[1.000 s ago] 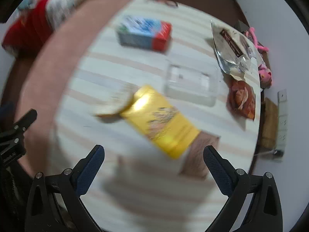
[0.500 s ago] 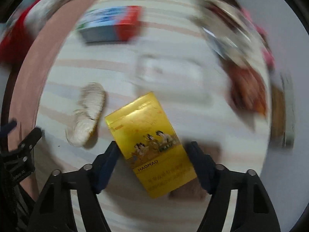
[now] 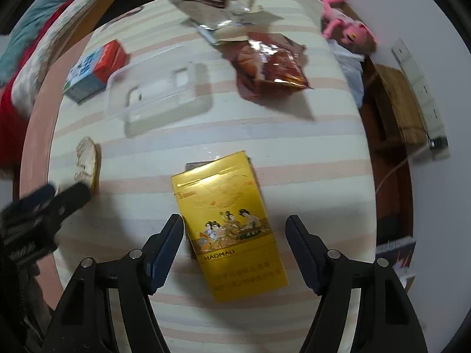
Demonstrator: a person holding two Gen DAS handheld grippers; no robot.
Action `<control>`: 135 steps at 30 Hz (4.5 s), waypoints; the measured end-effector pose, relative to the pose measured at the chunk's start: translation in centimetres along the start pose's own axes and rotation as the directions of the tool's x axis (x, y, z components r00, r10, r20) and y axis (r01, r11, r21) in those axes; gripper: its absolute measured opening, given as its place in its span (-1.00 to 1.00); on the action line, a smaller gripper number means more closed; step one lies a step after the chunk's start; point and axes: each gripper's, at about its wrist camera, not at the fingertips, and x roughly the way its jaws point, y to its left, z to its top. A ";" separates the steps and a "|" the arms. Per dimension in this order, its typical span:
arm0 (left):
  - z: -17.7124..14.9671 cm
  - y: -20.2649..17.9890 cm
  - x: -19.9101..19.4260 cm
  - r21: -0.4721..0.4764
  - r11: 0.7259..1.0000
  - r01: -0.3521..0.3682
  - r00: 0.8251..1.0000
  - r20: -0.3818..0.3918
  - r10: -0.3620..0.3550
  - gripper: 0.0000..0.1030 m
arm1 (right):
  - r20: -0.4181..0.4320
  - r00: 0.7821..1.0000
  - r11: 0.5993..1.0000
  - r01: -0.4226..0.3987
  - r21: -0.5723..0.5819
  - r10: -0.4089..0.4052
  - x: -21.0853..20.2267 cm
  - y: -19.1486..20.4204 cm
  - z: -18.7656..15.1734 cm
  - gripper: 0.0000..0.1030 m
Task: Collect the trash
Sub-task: 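Grasp the bread slice with the left tool while the right tool grasps the yellow HAOMAO box, then carry the bread and yellow box with both tools over the bin, then open both tools to drop the bread and yellow box into the bin, then move both tools back over the table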
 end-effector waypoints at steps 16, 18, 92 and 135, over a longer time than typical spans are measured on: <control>-2.1 -1.6 -1.0 0.051 0.992 -0.118 0.989 0.099 0.112 -0.54 | 0.047 0.996 0.997 0.077 -0.026 -0.076 -1.3 0.9 -2.0 0.20; -2.2 -1.4 -1.1 0.052 0.991 -0.121 0.988 0.102 0.115 -0.57 | 0.048 0.997 0.997 0.070 -0.024 -0.068 -1.2 0.6 -2.0 0.20; -19.8 56.8 -7.2 -0.701 0.667 -0.253 0.961 -0.104 0.256 0.94 | -0.179 0.974 0.818 -0.215 -0.534 0.139 11.5 62.3 -4.9 1.00; -19.9 38.8 -27.1 -0.593 0.769 -0.239 0.872 0.216 0.438 0.94 | 0.071 0.855 0.784 -0.433 -0.445 0.513 -15.4 45.2 -9.8 1.00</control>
